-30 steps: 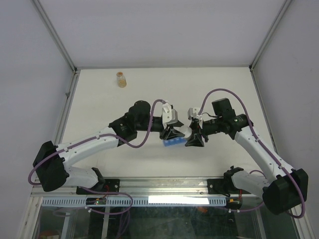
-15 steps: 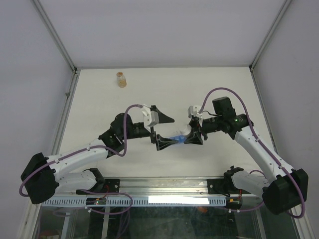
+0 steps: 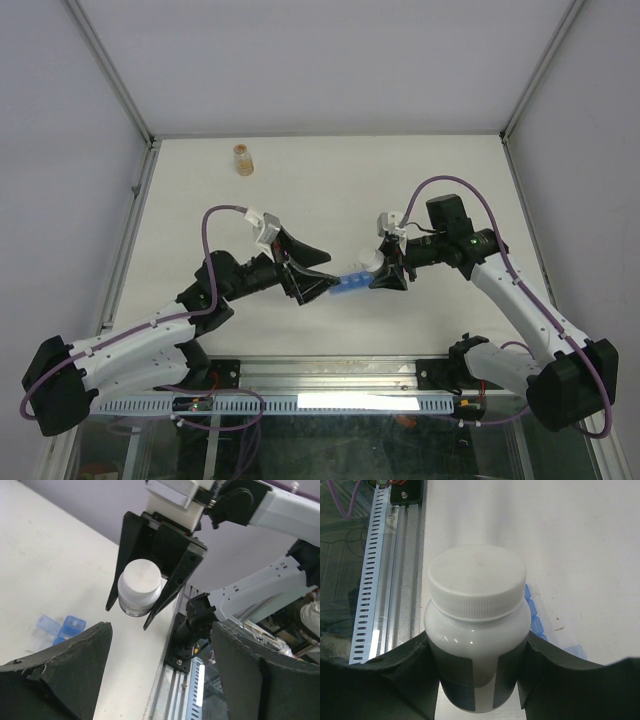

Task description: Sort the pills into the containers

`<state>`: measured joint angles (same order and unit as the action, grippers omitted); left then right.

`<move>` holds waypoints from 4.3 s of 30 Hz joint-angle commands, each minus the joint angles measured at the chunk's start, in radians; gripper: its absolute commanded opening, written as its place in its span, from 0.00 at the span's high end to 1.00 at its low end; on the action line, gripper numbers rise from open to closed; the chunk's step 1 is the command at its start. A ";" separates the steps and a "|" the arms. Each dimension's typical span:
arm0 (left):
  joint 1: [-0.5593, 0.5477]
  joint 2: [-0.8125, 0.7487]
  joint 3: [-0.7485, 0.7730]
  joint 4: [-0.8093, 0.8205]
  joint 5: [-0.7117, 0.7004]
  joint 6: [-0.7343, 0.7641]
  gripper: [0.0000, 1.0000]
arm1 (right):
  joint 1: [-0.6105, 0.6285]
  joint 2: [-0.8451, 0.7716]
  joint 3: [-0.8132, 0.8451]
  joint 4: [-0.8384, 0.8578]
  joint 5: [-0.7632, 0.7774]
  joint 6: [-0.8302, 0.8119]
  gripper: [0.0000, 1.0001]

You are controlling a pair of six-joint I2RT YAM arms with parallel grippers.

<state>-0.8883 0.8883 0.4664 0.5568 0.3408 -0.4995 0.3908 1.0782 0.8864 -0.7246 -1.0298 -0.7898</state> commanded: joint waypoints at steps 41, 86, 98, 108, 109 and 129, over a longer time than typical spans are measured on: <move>-0.302 0.399 0.629 -0.621 -0.609 0.147 0.51 | -0.009 -0.017 0.034 0.038 -0.033 0.003 1.00; -0.005 0.109 0.067 0.118 -0.016 -0.092 0.05 | -0.018 -0.029 0.034 0.028 -0.052 -0.008 1.00; -0.191 0.128 0.242 -0.289 -0.424 0.014 0.10 | -0.018 -0.018 0.032 0.031 -0.046 -0.007 1.00; -0.249 0.194 0.355 -0.381 -0.544 0.030 0.12 | -0.018 -0.017 0.031 0.033 -0.042 -0.006 1.00; -0.250 0.199 0.365 -0.387 -0.549 0.029 0.12 | -0.018 -0.017 0.031 0.034 -0.041 -0.005 1.00; -0.277 0.347 0.513 -0.486 -0.585 0.020 0.36 | -0.020 -0.017 0.029 0.034 -0.040 -0.004 1.00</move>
<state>-1.1591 1.2404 0.9279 0.0669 -0.2596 -0.4862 0.3752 1.0763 0.8864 -0.7284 -1.0546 -0.8021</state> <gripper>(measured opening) 0.676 0.545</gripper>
